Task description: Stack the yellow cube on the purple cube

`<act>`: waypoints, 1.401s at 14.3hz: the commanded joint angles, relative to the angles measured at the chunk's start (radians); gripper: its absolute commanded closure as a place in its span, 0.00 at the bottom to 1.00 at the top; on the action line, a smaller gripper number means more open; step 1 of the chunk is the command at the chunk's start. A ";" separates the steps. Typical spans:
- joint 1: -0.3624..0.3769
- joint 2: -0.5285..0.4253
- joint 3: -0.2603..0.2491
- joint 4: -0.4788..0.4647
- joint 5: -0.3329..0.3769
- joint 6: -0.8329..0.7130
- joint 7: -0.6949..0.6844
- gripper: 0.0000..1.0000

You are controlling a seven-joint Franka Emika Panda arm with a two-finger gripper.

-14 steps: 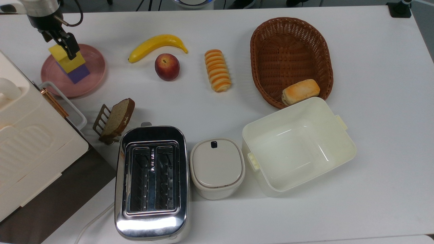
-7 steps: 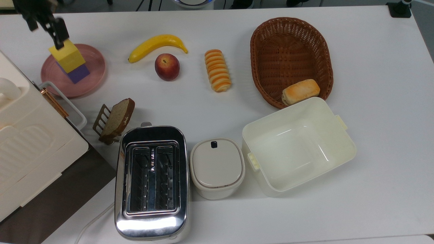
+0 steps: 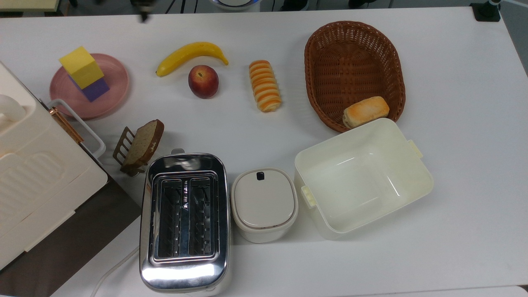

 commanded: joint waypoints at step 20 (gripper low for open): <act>0.311 0.042 -0.193 0.004 0.023 -0.052 -0.275 0.00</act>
